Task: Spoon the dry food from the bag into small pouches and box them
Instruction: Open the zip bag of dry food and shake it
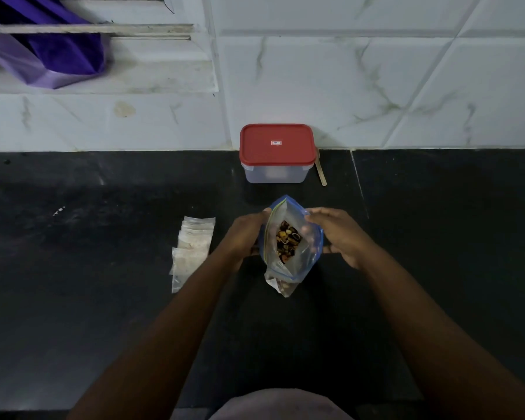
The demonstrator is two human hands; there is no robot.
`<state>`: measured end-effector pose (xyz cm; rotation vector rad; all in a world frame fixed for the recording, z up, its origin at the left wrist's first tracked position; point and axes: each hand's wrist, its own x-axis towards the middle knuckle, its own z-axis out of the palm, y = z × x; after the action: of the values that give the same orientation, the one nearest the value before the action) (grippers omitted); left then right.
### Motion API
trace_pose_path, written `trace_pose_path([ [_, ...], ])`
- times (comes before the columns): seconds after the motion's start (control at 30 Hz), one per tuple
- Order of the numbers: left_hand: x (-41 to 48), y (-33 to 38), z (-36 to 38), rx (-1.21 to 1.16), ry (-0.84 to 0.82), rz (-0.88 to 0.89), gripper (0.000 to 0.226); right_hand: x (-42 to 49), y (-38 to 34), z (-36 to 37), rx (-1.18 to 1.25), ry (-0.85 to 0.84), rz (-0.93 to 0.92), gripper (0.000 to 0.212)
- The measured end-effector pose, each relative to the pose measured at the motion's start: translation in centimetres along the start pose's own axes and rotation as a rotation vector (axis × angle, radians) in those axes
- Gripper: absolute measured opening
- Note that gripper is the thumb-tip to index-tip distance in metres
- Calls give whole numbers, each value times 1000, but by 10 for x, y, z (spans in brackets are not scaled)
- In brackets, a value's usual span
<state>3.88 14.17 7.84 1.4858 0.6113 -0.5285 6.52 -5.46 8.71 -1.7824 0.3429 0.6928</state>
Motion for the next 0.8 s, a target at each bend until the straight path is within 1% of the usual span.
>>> trace_pose_path([
  [0.13,5,10,2,19,-13,16,25,4,-8,6,-19,23,25,21],
  [0.27,4,15,1,-70,-53,7,32,5,-15,4,181,23,130,26],
  [0.33,3,16,1,-66,-89,-1,39,7,-14,1,171,15,141,26],
  [0.37,2,16,2,-36,-104,8,39,7,-14,0,145,15,134,27],
  [0.43,2,15,5,26,-112,50,30,8,-14,0,129,13,118,26],
  [0.47,3,15,7,44,-104,69,25,8,-14,0,141,13,118,26],
  [0.53,4,14,10,76,-73,87,24,8,-15,-1,176,3,128,27],
  [0.6,6,15,10,79,-70,57,27,8,-13,-4,222,-15,144,26],
  [0.67,8,14,7,-19,-114,-14,28,9,-10,-6,284,-42,171,23],
  [0.8,10,11,-1,-199,-192,-143,21,10,-4,-11,384,-101,249,22],
])
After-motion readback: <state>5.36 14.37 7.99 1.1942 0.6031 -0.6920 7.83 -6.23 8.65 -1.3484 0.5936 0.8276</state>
